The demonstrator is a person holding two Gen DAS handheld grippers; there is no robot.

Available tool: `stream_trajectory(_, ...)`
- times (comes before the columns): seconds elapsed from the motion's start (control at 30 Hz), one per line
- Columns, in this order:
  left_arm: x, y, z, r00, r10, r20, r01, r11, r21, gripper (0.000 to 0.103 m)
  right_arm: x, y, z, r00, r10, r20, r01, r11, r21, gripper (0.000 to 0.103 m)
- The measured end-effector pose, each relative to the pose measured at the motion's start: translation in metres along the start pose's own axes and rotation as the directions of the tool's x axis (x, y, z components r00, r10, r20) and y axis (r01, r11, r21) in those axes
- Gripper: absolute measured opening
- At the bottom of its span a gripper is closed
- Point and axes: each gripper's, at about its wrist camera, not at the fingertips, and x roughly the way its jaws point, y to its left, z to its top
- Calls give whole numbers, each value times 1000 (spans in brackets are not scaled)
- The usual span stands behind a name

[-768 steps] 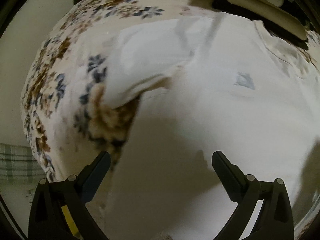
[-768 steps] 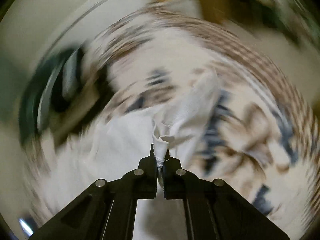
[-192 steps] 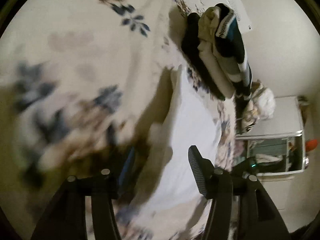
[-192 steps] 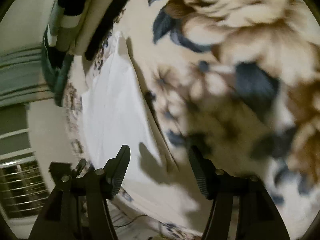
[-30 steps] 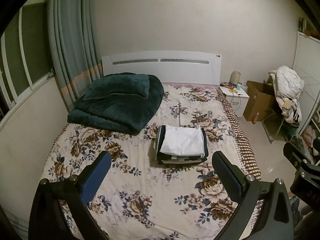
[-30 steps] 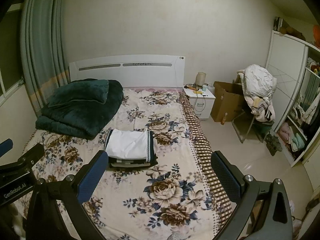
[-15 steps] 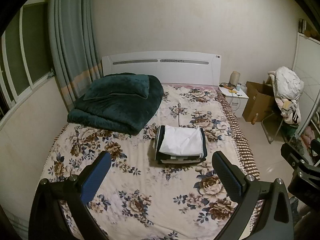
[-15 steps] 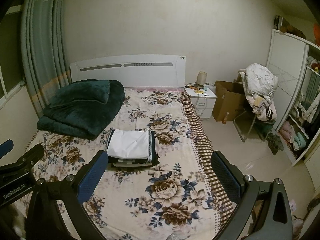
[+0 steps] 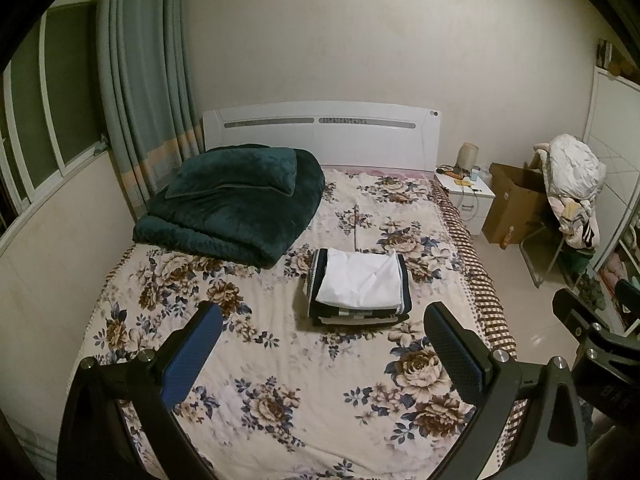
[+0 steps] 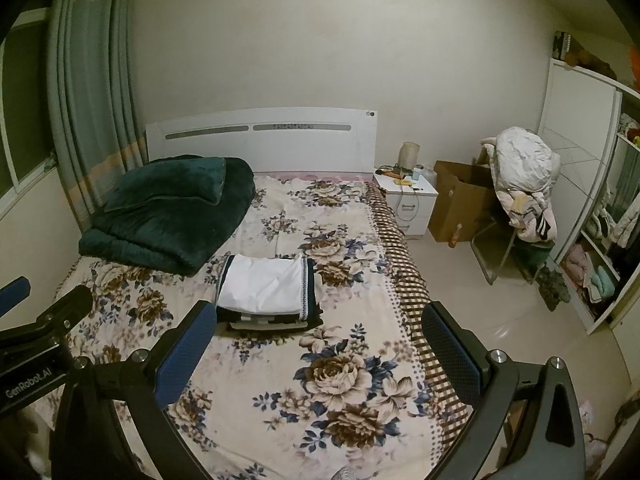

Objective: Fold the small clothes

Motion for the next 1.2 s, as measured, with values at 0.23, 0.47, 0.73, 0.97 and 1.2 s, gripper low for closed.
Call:
stream_trajectory(0.23, -3, 0, 0, 1000, -2, -2, 2, 1000, -3, 103, -2, 0, -2, 1000, -5, 0, 5, 1000, 4, 103)
stream_trajectory(0.47, -6, -1, 0, 1000, 1, 1, -1, 1000, -1, 103, -3, 0, -3, 1000, -6, 1, 6, 1000, 5, 103)
stream_trajectory(0.73, -8, -2, 3, 1000, 4, 7, -4, 1000, 1, 103, -3, 0, -4, 1000, -6, 2, 6, 1000, 5, 103)
stream_trajectory(0.97, -9, -2, 3, 1000, 3, 7, -3, 1000, 1, 103, -3, 0, -5, 1000, -7, 2, 7, 1000, 7, 103)
stream_trajectory(1.2, -12, -4, 4, 1000, 13, 21, -13, 1000, 4, 103, -4, 1, -5, 1000, -7, 3, 7, 1000, 7, 103)
